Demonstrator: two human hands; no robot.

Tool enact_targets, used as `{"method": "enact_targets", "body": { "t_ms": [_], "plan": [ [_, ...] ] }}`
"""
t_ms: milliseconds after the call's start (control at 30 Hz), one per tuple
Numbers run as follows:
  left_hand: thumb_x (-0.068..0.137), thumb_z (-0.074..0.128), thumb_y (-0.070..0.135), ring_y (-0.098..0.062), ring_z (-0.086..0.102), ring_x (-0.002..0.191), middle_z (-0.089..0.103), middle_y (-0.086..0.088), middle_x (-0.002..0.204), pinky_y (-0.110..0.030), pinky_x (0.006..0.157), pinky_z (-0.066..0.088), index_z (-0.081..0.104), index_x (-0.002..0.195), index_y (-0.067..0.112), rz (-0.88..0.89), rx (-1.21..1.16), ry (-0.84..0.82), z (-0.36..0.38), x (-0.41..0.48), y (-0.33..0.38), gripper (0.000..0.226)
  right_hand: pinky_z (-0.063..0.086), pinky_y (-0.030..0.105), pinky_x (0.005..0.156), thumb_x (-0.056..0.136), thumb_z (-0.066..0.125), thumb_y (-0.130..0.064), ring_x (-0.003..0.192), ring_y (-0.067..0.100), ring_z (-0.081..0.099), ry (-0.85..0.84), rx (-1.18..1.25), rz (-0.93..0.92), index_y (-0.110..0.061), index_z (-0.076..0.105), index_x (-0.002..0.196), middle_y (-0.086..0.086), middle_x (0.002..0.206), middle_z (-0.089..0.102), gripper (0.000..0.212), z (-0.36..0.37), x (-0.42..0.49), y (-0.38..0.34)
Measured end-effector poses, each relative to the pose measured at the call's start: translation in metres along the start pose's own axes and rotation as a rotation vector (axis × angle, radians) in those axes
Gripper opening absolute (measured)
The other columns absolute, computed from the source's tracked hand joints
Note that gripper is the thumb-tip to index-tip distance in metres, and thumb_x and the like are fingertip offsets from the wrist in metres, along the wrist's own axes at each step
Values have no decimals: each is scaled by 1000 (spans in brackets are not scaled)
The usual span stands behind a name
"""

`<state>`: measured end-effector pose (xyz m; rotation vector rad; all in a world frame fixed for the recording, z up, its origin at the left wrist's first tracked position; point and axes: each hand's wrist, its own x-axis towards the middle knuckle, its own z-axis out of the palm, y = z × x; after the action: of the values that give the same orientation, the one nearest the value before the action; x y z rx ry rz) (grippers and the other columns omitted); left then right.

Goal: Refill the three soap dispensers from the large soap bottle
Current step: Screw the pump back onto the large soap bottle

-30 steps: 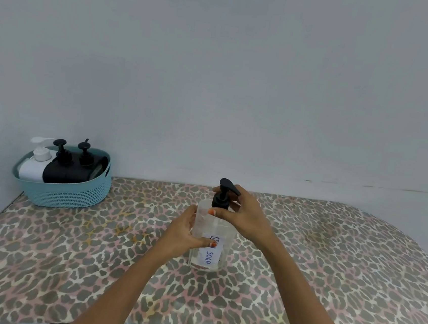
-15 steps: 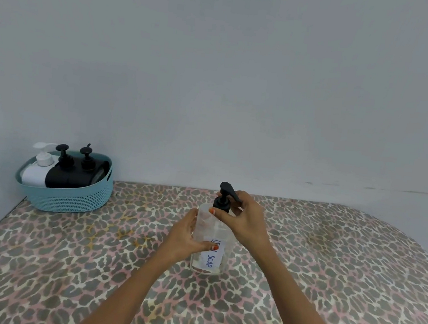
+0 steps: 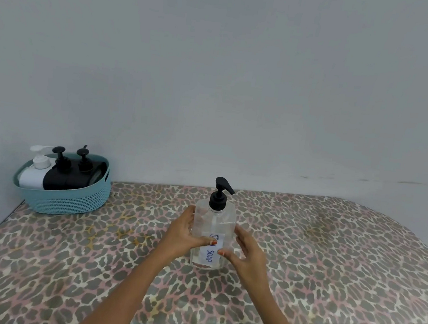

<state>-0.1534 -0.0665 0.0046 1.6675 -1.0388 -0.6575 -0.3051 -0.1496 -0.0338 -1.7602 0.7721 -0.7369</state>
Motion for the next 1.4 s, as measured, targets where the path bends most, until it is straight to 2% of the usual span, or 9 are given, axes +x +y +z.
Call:
{"method": "enact_targets", "body": {
  "t_ms": [67, 233, 367, 533, 667, 767, 900, 1033, 1400],
  "plan": [
    [63, 82, 11, 10, 54, 91, 56, 22, 101, -8, 70, 49, 42, 106, 37, 5, -9, 6, 0, -1, 0, 65, 36, 15, 102, 72, 77, -11, 119, 6, 46, -47, -52, 28, -16, 42, 133, -14, 125, 46, 70, 8, -2, 7],
    [64, 82, 13, 3, 57, 92, 56, 20, 101, -12, 73, 50, 42, 112, 31, -11, -3, 25, 2, 0, -2, 65, 39, -2, 80, 76, 72, -6, 106, 0, 51, -29, -54, 45, -17, 34, 137, -15, 118, 47, 73, 22, -4, 8],
    [62, 83, 20, -12, 58, 104, 58, 12, 106, -31, 90, 49, 42, 111, 32, -34, 9, 46, 8, 9, -4, 65, 44, 3, 78, 78, 69, -3, 98, 2, 59, 21, -60, 51, -17, 41, 133, -12, 108, 57, 63, 19, 5, 9],
    [65, 81, 19, -7, 56, 101, 57, 12, 107, -16, 80, 47, 42, 115, 30, 12, -23, 21, 32, 31, 15, 64, 47, 18, 87, 80, 68, -6, 105, 15, 61, 109, -129, -6, -9, 43, 135, 6, 122, 61, 60, -9, 24, 12],
    [67, 81, 21, -9, 57, 101, 57, 7, 108, -11, 75, 44, 43, 121, 19, 63, 24, -24, 64, 73, 37, 66, 45, 12, 82, 80, 66, -3, 106, 17, 60, 191, -130, -27, -5, 45, 132, 10, 123, 61, 56, -51, 56, 15],
    [66, 81, 25, -13, 59, 99, 62, 0, 110, -18, 76, 47, 42, 125, 16, 77, 62, -12, 92, 108, 49, 71, 46, 25, 89, 79, 68, -3, 111, 25, 59, 255, -160, -39, -4, 46, 132, 12, 123, 60, 57, -83, 88, 22],
    [66, 81, 29, -21, 63, 99, 66, -8, 109, -27, 79, 51, 41, 125, 16, 59, 87, -9, 126, 155, 58, 72, 43, 12, 78, 78, 67, 0, 102, 22, 61, 310, -206, -41, -3, 50, 128, 14, 115, 64, 52, -119, 126, 33],
    [67, 80, 30, -22, 63, 97, 65, -10, 107, -27, 77, 50, 41, 124, 15, 57, 114, -30, 157, 196, 65, 71, 49, 31, 84, 76, 68, 3, 99, 28, 63, 344, -190, -38, -3, 53, 124, 14, 109, 66, 51, -150, 160, 48],
    [67, 79, 32, -25, 59, 103, 58, -11, 115, -37, 85, 52, 40, 126, 13, 42, 218, -32, 195, 257, 58, 73, 51, 32, 86, 78, 64, 7, 96, 22, 62, 272, -151, -14, -6, 57, 116, 4, 100, 66, 41, -182, 215, 92]
  ]
}}
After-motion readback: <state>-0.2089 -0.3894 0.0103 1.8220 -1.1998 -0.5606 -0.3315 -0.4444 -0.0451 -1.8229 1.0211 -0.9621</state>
